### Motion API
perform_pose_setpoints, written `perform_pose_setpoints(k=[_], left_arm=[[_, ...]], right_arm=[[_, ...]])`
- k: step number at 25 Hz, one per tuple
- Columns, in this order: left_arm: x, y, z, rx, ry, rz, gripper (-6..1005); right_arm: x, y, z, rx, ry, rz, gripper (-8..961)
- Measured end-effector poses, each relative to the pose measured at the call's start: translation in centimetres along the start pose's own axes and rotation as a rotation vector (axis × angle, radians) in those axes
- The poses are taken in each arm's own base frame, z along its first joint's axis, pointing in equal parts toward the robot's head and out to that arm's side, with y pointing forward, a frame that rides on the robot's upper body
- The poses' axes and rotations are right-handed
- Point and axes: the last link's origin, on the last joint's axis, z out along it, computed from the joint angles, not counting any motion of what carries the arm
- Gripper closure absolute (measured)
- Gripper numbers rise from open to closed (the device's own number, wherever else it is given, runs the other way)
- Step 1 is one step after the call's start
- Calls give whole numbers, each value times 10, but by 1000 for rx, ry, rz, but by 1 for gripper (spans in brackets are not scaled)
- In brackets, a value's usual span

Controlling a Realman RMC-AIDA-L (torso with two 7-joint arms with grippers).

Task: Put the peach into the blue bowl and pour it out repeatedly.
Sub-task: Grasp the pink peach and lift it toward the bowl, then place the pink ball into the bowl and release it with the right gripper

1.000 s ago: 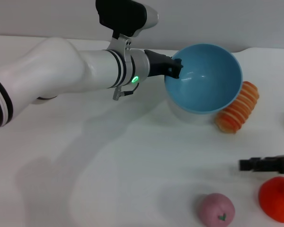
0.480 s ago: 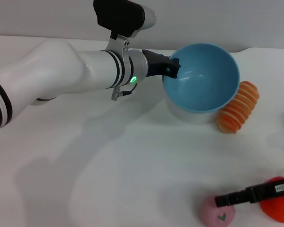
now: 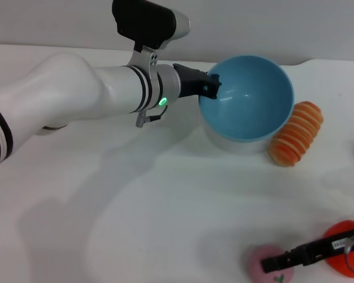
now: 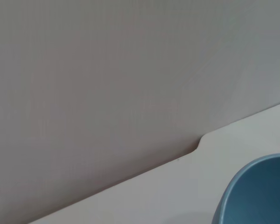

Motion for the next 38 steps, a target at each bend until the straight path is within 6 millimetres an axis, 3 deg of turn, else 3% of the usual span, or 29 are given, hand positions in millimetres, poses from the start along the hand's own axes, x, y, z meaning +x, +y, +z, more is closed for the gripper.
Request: perform_pose_setpoints(k=[6, 11, 14, 18, 24, 27, 29, 36, 38], left_arm=[[-1, 3, 1, -6, -3, 9, 999], [-2, 3, 1, -4, -4, 8, 1000], [-3, 3, 1, -1, -4, 13, 1000], [-5, 1, 1, 6, -9, 16, 1000], [-12, 2, 3, 4, -38, 29, 1000], [-15, 6, 3, -6, -45, 35, 1000], [-17, 8, 3, -9, -49, 32, 1000], [-18, 19, 5, -30, -51, 71, 999], [-18, 20, 5, -33, -51, 71, 999]], right_arm=[[-1, 1, 3, 10, 12, -16, 363], [-7, 0, -7, 3, -62, -18, 608], [-13, 4, -17, -13, -110, -39, 641], [-26, 16, -46, -30, -202, -125, 684], [-54, 41, -112, -14, -466, -282, 761], [-64, 43, -127, -5, -538, -303, 795], [-71, 40, -125, 3, -546, -299, 814], [-87, 24, -90, 23, -596, -287, 793], [-88, 21, -87, 30, -611, -288, 695]])
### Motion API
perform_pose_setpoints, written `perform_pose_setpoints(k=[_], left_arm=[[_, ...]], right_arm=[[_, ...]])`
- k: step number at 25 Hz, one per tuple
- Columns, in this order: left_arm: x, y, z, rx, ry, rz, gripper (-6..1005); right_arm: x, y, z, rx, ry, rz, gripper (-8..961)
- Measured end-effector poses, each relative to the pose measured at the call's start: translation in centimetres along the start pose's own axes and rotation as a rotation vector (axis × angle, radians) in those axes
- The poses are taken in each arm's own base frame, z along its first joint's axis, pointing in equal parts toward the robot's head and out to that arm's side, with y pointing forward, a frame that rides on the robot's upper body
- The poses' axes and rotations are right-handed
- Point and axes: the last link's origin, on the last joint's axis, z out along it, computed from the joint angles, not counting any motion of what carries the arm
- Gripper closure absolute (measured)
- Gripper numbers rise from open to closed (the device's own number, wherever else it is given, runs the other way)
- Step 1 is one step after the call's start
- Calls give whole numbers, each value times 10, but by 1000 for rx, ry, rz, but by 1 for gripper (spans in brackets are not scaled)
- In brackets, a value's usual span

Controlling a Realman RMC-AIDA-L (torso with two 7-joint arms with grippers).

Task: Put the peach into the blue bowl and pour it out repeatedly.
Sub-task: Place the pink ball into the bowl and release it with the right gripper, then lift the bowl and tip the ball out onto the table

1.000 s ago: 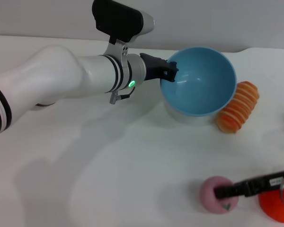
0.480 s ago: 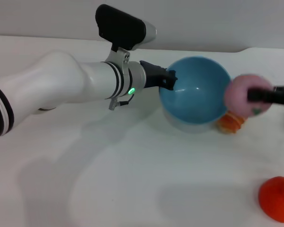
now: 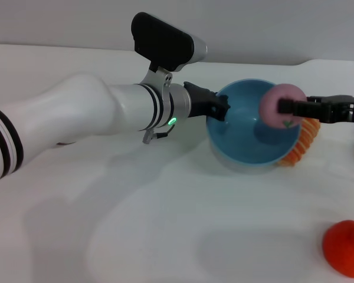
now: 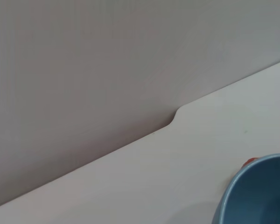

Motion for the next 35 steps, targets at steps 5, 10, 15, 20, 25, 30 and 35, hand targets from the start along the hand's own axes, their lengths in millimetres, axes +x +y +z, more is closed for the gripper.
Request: perform_pose_setpoints(k=[5, 10, 15, 20, 25, 30, 35], left_arm=[[-2, 0, 0, 1, 0, -6, 999], [-1, 0, 0, 1, 1, -6, 999], [0, 1, -1, -2, 6, -3, 999], [11, 1, -2, 18, 58, 59, 999], [35, 16, -6, 15, 155, 237, 999], [53, 46, -9, 29, 261, 491, 999], [59, 74, -11, 54, 341, 735, 999]], right_arm=[[3, -1, 0, -9, -51, -28, 531], [7, -5, -1, 6, -62, -21, 488], [19, -14, -20, 56, -128, -28, 453], [62, -35, -66, 217, -352, -77, 456], [121, -38, -105, 395, -513, -95, 465], [167, -28, -120, 561, -648, -132, 474], [186, -22, -126, 627, -680, -113, 483]])
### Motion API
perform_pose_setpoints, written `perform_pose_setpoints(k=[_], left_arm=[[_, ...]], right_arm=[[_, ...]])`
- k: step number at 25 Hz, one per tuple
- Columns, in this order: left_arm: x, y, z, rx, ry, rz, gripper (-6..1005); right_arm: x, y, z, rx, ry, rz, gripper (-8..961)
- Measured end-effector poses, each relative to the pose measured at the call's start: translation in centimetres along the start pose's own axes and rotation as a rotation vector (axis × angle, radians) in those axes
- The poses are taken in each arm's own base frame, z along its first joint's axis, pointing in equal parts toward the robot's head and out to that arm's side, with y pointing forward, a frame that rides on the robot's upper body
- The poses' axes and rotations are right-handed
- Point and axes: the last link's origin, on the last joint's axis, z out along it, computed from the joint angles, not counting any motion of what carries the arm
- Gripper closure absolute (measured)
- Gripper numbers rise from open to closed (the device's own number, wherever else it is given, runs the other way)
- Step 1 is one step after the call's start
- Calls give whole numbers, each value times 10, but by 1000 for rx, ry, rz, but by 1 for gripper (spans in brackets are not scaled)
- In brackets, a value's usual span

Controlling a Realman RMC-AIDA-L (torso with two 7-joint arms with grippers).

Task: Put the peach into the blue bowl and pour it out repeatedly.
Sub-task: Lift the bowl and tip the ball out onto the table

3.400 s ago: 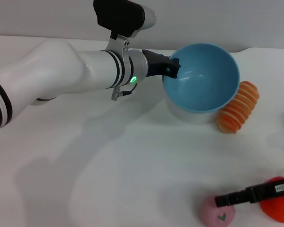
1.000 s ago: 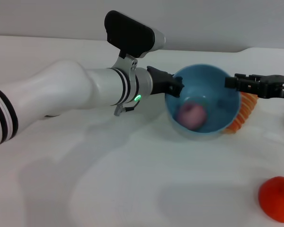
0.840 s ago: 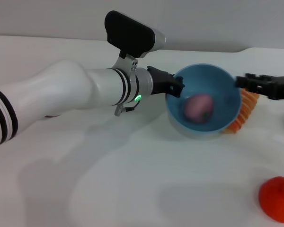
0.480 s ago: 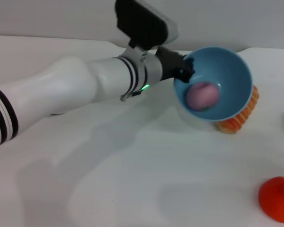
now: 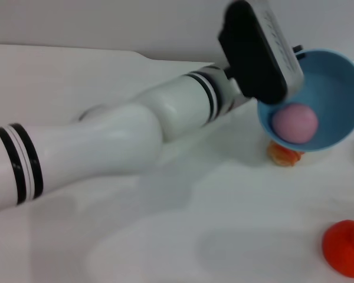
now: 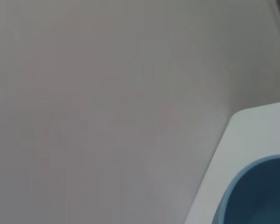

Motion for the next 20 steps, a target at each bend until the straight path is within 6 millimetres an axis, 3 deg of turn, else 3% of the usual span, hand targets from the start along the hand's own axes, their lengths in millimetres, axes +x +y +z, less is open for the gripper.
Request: perform_pose_setpoints(k=[9, 20], left_arm=[[16, 42, -18, 55, 166, 513, 999], [8, 58, -26, 43, 222, 792, 1000]], right_arm=[[0, 1, 4, 4, -9, 13, 499], [-1, 1, 8, 5, -14, 13, 519]])
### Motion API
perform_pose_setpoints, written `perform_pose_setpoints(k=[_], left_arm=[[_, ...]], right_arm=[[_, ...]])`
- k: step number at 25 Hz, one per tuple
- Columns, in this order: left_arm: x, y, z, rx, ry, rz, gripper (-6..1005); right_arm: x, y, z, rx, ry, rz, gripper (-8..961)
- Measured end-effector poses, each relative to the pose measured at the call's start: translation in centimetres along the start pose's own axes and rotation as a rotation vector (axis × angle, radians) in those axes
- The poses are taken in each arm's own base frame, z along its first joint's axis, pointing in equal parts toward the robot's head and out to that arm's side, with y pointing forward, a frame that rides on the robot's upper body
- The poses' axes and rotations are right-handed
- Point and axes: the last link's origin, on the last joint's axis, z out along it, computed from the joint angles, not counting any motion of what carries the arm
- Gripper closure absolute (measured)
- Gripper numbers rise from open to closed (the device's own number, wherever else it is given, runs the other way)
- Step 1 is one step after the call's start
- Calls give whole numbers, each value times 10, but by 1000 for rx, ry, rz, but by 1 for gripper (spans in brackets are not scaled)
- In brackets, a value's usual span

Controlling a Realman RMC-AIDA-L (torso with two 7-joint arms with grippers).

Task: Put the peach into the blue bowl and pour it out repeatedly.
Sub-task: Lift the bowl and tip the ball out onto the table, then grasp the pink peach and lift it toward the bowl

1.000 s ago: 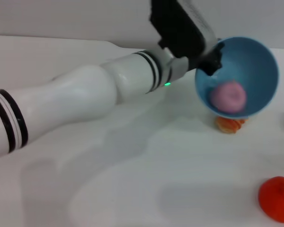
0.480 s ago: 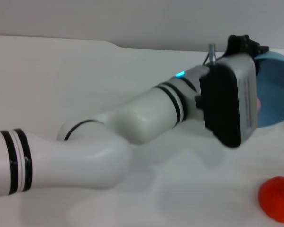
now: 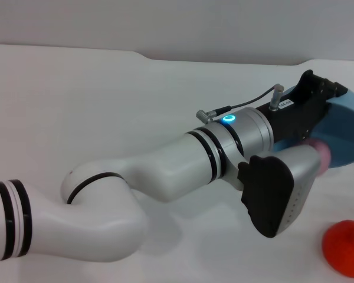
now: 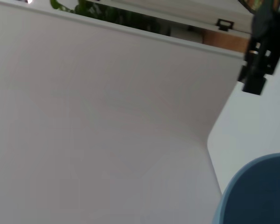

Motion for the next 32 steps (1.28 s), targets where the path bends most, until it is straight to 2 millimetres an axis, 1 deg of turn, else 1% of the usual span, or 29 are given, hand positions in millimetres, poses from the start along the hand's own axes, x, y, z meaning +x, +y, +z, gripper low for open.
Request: perform_pose_setpoints(k=[5, 8, 10, 12, 14, 16, 17, 19, 20, 22, 25, 27, 29, 32], left_arm=[[-1, 3, -1, -3, 1, 75, 1000], [-5, 2, -1, 1, -19, 36, 1000], [-14, -3, 0, 17, -60, -72, 1000], [-26, -11, 1, 50, -115, -245, 1000], [-40, -21, 2, 94, -168, -439, 1000], [-55, -28, 1, 125, -215, -620, 1000], [-62, -30, 1, 127, -237, -709, 1000], [-76, -31, 2, 101, -279, -870, 1000], [-80, -31, 3, 86, -292, -921, 1000], [-95, -31, 4, 35, -340, -1085, 1000], [-115, -27, 1, -25, -406, -1273, 1000], [-125, -23, -4, -65, -446, -1367, 1000], [-133, -18, -9, -102, -478, -1440, 1000], [-138, -13, -14, -111, -500, -1495, 1000]], right_arm=[[0, 0, 0, 1, -1, 1, 528], [0, 0, 1, -1, -2, 3, 533], [0, 1, 2, -3, -2, 22, 537], [-2, -1, 3, -7, -4, 71, 541], [-13, -6, 2, -36, -3, 143, 544], [-30, -10, 0, -99, 21, 205, 548], [-39, -11, 0, -145, 53, 233, 550], [-53, -8, 3, -239, 170, 286, 553], [-59, -5, 7, -274, 242, 305, 555], [-65, 0, 16, -318, 376, 345, 559], [-68, 12, 32, -379, 550, 389, 564], [-68, 21, 48, -408, 673, 376, 568], [-64, 30, 64, -422, 782, 346, 571], [-53, 45, 88, -440, 915, 294, 577]])
